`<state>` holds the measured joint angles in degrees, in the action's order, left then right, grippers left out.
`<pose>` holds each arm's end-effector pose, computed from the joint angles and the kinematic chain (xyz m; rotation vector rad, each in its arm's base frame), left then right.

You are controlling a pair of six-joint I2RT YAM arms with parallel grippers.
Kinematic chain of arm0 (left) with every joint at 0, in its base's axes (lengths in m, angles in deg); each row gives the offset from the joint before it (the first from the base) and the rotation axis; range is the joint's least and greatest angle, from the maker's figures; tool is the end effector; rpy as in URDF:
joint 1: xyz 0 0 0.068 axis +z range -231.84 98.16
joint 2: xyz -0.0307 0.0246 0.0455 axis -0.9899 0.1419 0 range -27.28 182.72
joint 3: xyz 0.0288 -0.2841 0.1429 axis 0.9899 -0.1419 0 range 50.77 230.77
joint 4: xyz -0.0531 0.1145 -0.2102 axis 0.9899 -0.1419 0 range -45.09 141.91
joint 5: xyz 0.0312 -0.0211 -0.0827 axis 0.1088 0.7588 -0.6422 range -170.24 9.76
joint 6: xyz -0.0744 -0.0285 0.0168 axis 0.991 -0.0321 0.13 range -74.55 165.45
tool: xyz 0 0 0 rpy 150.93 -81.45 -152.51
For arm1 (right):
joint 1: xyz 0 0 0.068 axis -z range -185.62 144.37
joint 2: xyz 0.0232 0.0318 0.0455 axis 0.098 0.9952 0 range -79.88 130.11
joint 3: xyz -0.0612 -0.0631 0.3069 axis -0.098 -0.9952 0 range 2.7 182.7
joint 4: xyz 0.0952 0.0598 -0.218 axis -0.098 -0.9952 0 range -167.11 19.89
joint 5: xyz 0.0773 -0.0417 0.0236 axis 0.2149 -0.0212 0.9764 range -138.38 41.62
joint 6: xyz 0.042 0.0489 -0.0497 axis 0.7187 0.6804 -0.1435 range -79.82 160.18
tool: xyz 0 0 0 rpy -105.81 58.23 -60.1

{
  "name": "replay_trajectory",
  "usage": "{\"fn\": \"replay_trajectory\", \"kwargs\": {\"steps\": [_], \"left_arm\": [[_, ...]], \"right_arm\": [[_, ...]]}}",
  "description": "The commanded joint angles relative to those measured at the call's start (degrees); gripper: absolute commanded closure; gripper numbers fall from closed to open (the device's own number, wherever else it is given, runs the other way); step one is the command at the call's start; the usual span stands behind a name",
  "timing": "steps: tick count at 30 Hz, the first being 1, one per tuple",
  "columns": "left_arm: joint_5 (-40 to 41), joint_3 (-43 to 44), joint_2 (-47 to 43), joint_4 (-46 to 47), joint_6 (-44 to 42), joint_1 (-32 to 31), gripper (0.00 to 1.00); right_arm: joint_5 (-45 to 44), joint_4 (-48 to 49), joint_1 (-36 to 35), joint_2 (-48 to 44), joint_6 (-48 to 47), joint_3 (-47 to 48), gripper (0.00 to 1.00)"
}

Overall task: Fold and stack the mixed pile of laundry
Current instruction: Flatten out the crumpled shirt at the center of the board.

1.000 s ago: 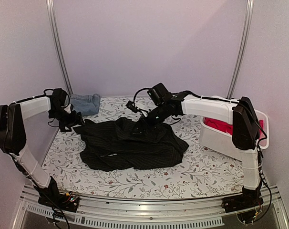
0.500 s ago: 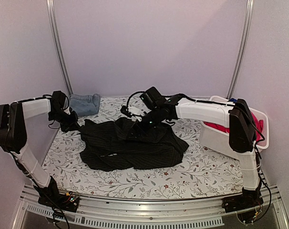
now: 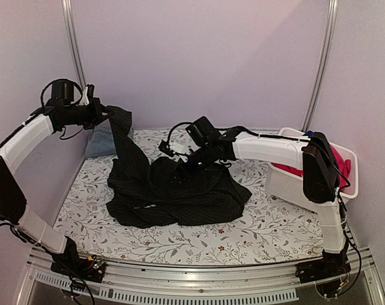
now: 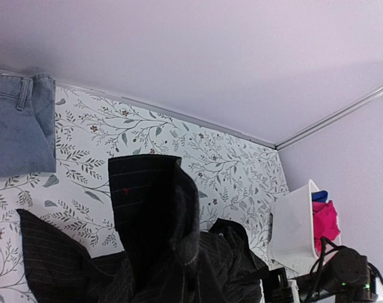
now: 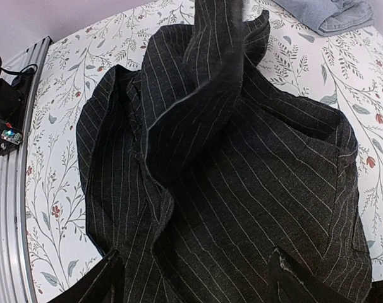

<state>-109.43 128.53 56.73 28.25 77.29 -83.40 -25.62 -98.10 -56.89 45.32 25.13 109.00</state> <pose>0.3366 -0.0437 0.3908 -0.2451 2.1275 -0.8802 0.3100 0.4302 0.2497 -1.4958 1.9352 0.7658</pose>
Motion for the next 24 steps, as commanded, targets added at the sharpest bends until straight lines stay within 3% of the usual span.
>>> {"fn": "replay_trajectory", "kwargs": {"steps": [1,7,15,20,24], "left_arm": [[-3.1,0.7,-0.8,2.7,0.8,-1.0,1.0],[-1.9,6.3,-2.2,4.1,2.6,-1.1,1.0],[-1.3,21.0,3.5,4.2,6.0,-1.2,1.0],[-2.6,23.6,4.8,6.6,7.6,-1.7,1.0],[-3.1,24.2,4.9,7.0,6.9,-1.7,1.0]], "right_arm": [[4.4,5.4,-0.1,0.9,0.6,0.3,0.21],[8.1,8.8,-0.4,1.8,2.2,0.9,0.19],[4.3,11.1,-2.2,1.9,0.2,-1.3,0.2],[-13.0,15.0,-3.0,2.1,-0.6,-1.4,0.24],[-20.6,19.5,-2.5,1.5,-1.0,-2.2,0.33]]}}
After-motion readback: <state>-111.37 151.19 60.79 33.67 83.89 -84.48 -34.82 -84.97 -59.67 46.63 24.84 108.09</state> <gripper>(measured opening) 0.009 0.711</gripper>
